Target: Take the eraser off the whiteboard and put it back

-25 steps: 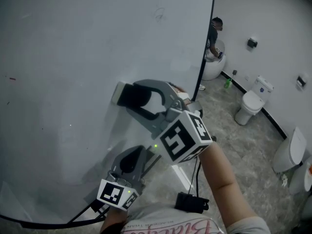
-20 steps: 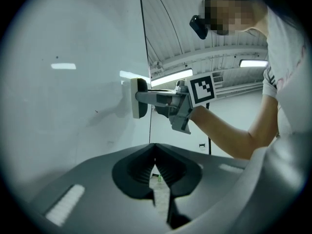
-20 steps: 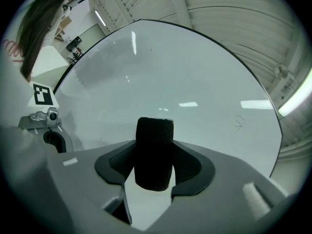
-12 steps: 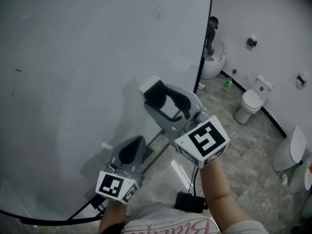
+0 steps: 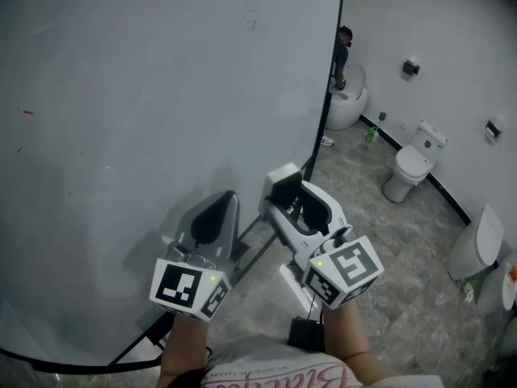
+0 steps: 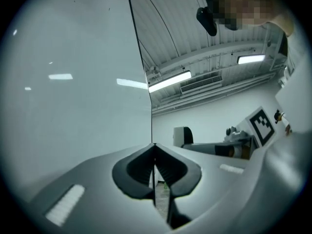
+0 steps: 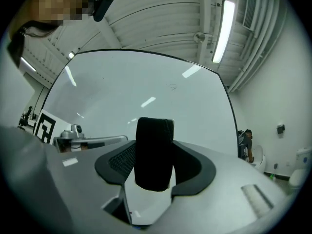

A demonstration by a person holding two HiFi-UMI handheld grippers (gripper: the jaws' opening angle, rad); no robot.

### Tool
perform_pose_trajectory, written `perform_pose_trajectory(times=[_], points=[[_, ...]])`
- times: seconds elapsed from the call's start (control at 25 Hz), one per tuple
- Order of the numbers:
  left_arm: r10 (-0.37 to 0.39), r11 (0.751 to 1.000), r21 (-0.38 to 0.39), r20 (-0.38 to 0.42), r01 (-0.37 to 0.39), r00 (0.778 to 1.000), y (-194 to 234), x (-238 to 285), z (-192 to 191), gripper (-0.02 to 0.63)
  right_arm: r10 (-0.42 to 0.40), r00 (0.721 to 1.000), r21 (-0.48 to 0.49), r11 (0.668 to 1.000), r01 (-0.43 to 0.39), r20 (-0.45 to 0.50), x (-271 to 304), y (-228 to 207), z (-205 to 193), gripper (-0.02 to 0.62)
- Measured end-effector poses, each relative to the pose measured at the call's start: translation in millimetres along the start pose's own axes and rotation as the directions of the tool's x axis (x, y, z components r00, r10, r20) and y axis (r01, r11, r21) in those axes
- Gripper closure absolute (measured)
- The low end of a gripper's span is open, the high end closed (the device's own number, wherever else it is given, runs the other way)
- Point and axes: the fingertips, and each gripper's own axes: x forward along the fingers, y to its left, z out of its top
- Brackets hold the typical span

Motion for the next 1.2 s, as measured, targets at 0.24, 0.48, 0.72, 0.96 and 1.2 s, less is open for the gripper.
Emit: perform_pose_trajectory(times=[0.24,0.48,0.72,0.96,1.2], points=[[-0.022,1.0,0.01,-0.005,0.022,1.0,-9,8,9,0.607,-0.046,0.998,-0.01,0.999,0.045,-0.042,-10,0,-18,0.37],[-0.038,0.997,-0.063,-0.03,0.036,0.999,-14,12,1,0.607,-0.033,0.999,-0.006,0.999,0.032,-0.043,-12,-1,-21,0.37],[-0.032,0.997,-0.067,-0.028,0.03,0.999,-12,13,2,0.606,-0.032,0.998,-0.016,0.999,0.032,-0.046,-11,-2,-20,0.37],[-0.034,0.997,-0.065,-0.028,0.032,0.999,-13,13,0,0.606,-0.036,0.998,-0.02,0.999,0.035,-0.057,-10,-2,-20,0.37],[-0.03,0.998,-0.062,-0.033,0.028,0.999,-8,13,0,0.606,0.013,1.0,-0.07,0.997,-0.014,-0.019,7,-4,2,0.37]])
